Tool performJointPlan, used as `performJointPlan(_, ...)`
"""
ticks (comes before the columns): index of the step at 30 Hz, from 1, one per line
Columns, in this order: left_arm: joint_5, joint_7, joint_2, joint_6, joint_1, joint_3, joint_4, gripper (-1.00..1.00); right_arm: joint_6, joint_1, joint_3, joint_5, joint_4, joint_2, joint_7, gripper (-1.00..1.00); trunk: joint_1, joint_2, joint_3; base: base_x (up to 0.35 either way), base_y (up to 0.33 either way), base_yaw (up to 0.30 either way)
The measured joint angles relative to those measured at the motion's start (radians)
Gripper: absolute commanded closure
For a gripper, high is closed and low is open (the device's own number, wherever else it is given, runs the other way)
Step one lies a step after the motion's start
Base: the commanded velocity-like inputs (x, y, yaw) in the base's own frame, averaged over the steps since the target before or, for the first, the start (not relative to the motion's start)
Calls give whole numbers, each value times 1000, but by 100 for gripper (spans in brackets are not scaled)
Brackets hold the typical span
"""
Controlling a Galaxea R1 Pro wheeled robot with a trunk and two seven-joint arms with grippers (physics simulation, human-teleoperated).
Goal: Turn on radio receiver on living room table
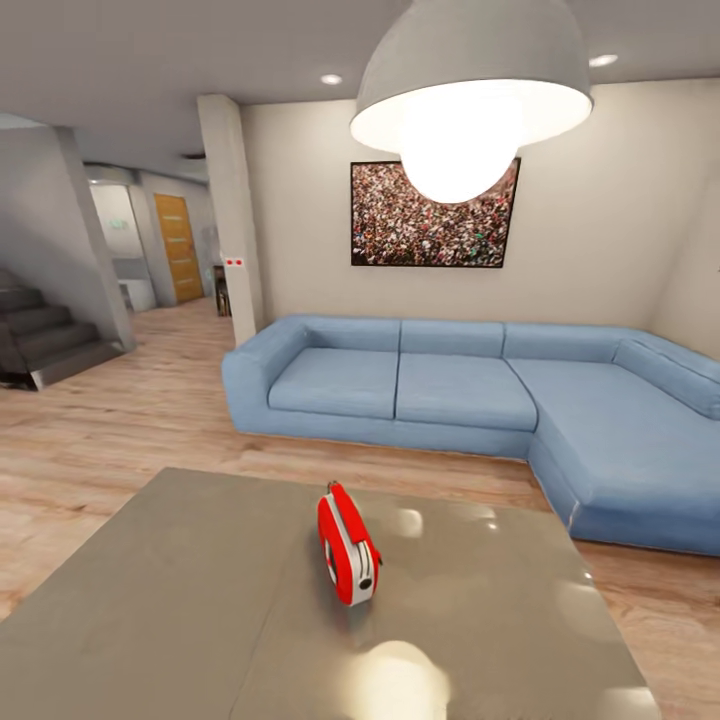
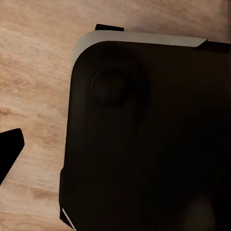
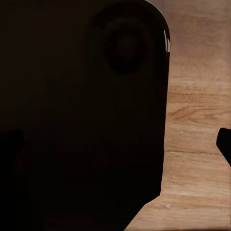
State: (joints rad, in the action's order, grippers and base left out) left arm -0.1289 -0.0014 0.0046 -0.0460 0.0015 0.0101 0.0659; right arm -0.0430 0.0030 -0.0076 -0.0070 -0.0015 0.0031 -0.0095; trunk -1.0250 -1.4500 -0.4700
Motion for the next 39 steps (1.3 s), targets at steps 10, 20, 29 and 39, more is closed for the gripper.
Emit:
performJointPlan(10,1,-1,0,1,0,-1,0,-100,0,0,1,4,0,0,-1,-100,0,0,0,6,4,-80)
performJointPlan(20,2,-2,0,2,0,-7,0,-100,0,0,1,4,0,0,-1,-100,0,0,0,96,224,-1)
performJointPlan(29,5,-2,0,0,0,-6,0,-100,0,0,1,5,0,0,-1,-100,0,0,0,35,54,0)
performJointPlan(39,3,0,0,0,0,-3,0,-100,0,0,0,-2,0,0,-1,-100,0,0,0,1,1,-136)
